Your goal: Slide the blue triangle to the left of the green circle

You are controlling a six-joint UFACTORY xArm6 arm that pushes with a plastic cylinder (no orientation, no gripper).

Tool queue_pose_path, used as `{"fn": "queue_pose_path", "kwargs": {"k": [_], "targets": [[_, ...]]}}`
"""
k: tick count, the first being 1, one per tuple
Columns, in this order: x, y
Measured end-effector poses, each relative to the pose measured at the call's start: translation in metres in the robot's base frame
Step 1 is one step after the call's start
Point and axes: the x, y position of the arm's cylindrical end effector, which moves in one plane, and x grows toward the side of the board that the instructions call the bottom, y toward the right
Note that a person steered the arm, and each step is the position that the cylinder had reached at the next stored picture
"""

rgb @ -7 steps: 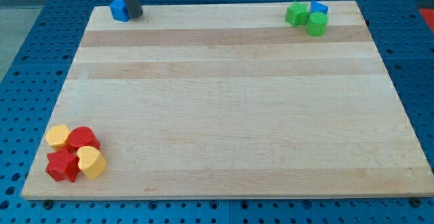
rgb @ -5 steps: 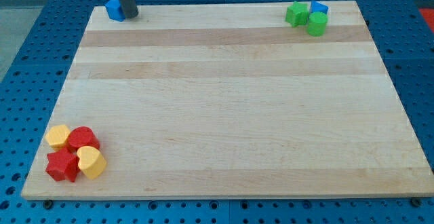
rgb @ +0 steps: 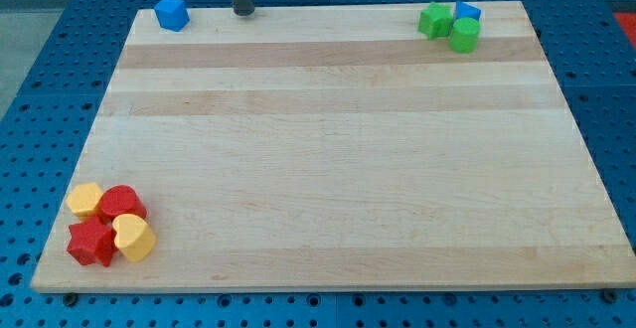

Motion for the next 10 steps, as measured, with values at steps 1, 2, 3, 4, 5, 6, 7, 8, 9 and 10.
{"fn": "queue_pose_path", "kwargs": {"k": [1, 2, 3, 4, 5, 6, 7, 8, 9, 10], "targets": [[0.0, 0.018], [0.0, 0.047], [0.0, 0.088], [0.001, 0.13], [0.001, 0.138], [0.001, 0.139], [0.001, 0.139], [0.001, 0.139], [0.001, 0.139], [0.001, 0.141]]}}
